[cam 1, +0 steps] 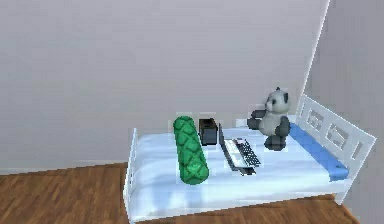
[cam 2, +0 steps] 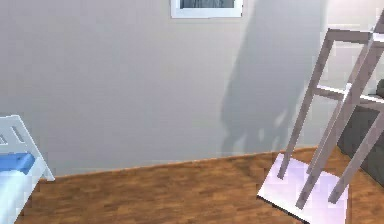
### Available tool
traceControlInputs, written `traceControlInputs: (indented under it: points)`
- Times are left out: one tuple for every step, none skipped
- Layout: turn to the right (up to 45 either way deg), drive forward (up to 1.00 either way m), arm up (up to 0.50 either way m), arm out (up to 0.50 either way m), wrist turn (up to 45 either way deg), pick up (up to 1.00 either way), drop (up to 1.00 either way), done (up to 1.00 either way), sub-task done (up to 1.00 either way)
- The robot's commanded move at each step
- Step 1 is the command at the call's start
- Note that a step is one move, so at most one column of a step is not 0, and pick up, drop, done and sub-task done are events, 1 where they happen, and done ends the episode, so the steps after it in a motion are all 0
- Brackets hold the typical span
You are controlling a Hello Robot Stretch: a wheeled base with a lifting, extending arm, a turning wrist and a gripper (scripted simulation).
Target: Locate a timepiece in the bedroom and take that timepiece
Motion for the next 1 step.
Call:
traceControlInputs:
  points:
    - [-3.0, 0.00, 0.00, 0.00, 0.0, 0.00, 0.00, 0.00, 0.00]
